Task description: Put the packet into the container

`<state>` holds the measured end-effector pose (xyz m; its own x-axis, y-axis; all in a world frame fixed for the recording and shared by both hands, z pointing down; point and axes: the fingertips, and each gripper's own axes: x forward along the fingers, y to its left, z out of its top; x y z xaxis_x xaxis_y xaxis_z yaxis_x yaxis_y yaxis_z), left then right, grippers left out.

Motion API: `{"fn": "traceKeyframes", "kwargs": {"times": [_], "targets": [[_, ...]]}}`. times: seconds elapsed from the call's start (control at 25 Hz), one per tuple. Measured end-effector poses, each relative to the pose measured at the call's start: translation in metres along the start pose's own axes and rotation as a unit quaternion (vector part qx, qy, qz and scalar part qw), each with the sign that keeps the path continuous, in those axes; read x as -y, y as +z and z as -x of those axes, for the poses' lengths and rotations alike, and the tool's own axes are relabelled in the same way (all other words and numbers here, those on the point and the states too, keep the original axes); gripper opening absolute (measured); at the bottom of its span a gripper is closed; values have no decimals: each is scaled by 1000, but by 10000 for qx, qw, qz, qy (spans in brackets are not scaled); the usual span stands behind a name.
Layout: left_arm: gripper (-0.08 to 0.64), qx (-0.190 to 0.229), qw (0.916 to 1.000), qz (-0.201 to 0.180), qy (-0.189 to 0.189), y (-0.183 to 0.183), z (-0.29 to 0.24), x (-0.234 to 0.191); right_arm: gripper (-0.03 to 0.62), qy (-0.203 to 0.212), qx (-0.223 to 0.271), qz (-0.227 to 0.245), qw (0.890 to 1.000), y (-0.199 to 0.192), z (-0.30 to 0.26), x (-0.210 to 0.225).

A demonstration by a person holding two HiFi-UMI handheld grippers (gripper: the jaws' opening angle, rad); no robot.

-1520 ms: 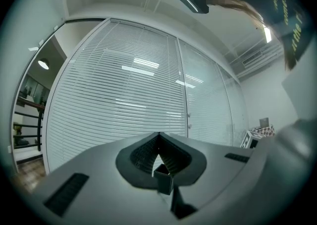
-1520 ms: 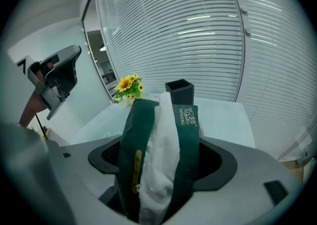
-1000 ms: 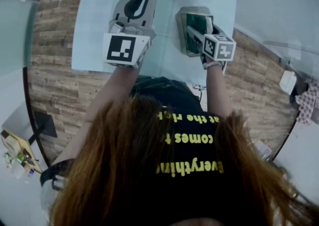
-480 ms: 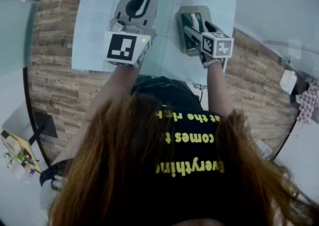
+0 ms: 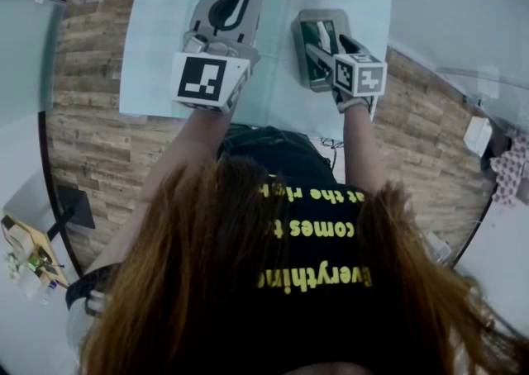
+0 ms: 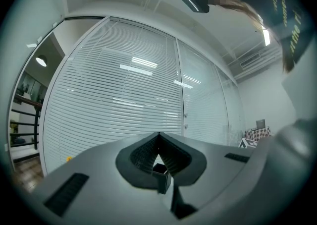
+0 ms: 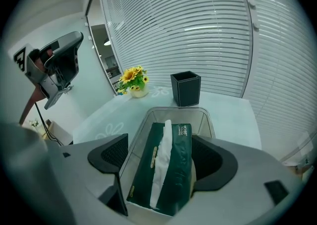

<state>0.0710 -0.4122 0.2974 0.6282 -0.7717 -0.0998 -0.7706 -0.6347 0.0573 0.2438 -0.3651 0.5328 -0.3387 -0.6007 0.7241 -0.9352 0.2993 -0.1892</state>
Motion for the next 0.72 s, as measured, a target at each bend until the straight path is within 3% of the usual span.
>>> {"fn": "traceKeyframes", "kwargs": {"times": [0.28, 0.56, 0.72], "targets": [[2, -14, 10000, -65, -18, -1, 1, 1, 378, -102, 170, 153, 9997, 4, 2, 0], [2, -20, 10000, -70, -3, -1, 2, 0, 146, -223, 299, 243, 9990, 3, 4, 1], [2, -5, 10000, -74, -7, -1, 2, -1, 82, -224, 337, 251, 9989, 4, 4, 0]]}}
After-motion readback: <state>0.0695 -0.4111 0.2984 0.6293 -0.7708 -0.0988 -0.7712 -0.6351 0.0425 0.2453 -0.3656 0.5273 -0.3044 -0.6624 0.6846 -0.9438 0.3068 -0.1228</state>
